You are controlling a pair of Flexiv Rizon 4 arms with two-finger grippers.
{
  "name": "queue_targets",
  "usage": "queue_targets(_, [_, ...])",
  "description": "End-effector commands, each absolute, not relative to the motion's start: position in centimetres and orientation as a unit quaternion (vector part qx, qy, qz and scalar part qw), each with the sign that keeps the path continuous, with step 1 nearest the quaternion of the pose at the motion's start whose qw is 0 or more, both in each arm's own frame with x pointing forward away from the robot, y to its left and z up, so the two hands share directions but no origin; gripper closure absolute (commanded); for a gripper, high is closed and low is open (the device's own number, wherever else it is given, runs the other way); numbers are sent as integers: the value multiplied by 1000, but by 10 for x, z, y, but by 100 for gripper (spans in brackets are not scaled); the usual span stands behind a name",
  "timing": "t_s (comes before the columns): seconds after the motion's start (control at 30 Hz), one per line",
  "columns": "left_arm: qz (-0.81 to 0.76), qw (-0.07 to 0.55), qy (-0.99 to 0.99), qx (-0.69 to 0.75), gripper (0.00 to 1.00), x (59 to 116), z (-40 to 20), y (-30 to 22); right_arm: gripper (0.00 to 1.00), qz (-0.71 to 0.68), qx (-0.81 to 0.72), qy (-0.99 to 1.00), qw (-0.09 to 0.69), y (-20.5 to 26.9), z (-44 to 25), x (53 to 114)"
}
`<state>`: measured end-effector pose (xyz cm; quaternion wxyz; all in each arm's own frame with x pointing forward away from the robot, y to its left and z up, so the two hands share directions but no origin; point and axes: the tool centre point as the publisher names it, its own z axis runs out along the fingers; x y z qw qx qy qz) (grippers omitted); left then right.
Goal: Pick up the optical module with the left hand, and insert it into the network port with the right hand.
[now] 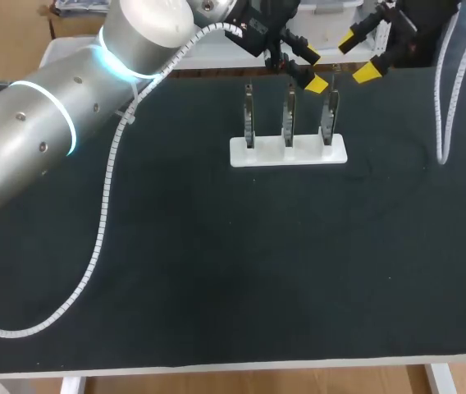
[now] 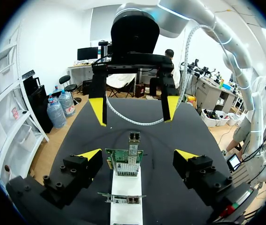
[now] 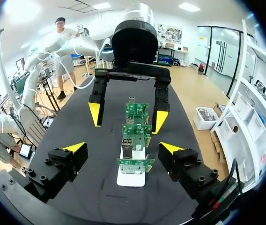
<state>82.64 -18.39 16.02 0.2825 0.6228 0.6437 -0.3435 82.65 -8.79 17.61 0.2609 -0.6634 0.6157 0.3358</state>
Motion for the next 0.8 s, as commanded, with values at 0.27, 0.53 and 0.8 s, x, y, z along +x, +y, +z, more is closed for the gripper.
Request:
queue_targets(0.27, [-356,264,637,630,0,836,161,-188,0,389,-677,588,210,-99,179,831])
queue_targets(0.53, [-356,264,637,630,0,836,161,-188,0,387,-680,586,211,-98,179,831])
queue_targets(0.8, [-356,264,637,630,0,836,161,-188,100,386,-687,579,210,-98,179,831])
